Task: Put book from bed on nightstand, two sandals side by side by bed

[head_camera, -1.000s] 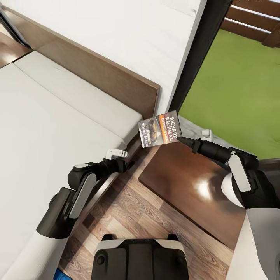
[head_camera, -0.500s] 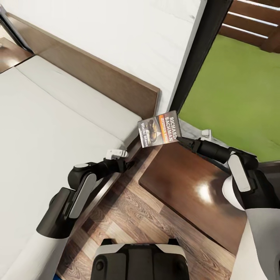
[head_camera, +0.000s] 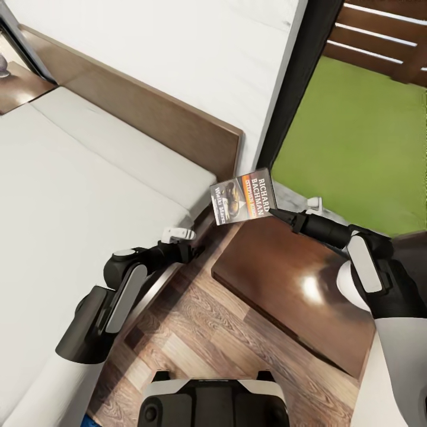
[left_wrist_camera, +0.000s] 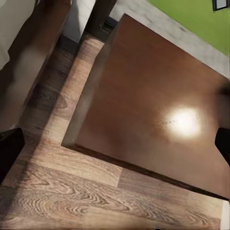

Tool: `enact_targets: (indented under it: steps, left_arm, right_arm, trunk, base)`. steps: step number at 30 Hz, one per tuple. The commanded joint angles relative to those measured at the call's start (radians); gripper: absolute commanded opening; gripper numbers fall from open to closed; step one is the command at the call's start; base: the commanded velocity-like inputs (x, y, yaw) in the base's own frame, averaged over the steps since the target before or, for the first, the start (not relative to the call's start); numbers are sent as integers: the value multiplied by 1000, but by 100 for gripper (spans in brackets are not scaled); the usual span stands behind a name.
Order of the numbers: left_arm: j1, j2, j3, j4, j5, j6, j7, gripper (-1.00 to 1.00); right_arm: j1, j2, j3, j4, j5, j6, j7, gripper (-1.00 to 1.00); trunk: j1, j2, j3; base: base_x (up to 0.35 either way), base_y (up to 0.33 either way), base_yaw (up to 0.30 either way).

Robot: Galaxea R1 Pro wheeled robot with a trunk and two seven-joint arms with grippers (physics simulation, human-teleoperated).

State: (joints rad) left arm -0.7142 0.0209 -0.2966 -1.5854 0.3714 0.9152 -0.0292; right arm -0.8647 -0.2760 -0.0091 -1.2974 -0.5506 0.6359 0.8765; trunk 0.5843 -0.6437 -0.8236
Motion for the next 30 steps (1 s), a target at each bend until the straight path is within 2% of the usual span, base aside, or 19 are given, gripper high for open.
enact_targets:
  steps: [1,10,30]
  left_arm:
    - [0,1,-1,-1,-3,4,-3,100]
    - [-1,1,-1,-1,-3,4,-3,100]
    - [-1,1,-1,-1,-2,4,-4,100]
  right_arm:
    - [0,0,0,0,-6,7,1,-100]
    - [0,0,0,0,-6,7,0,-100]
    - [0,0,0,0,-6,7,1,-100]
  trunk:
    - [4,-8,-2]
    - [38,-71,-16]
    - [115,-211,-46]
  base:
    - [-329,0,0]
    - [-268,0,0]
    - [-11,0,0]
